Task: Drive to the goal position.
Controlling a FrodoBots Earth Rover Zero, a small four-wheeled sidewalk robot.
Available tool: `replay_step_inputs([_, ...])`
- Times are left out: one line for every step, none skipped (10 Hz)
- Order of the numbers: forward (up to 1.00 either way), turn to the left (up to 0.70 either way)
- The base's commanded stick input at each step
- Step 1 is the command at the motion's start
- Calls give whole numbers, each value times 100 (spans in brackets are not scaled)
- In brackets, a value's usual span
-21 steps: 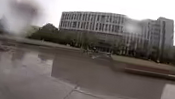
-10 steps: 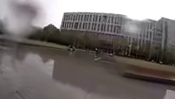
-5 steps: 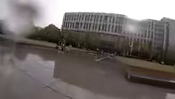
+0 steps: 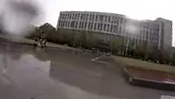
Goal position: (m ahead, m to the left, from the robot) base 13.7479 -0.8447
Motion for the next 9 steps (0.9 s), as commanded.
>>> replay_step_inputs([70, 0])
replay_step_inputs([70, 0])
replay_step_inputs([70, 0])
replay_step_inputs([70, 0])
replay_step_inputs([70, 0])
replay_step_inputs([70, 0])
replay_step_inputs([70, 0])
replay_step_inputs([70, 0])
replay_step_inputs([70, 0])
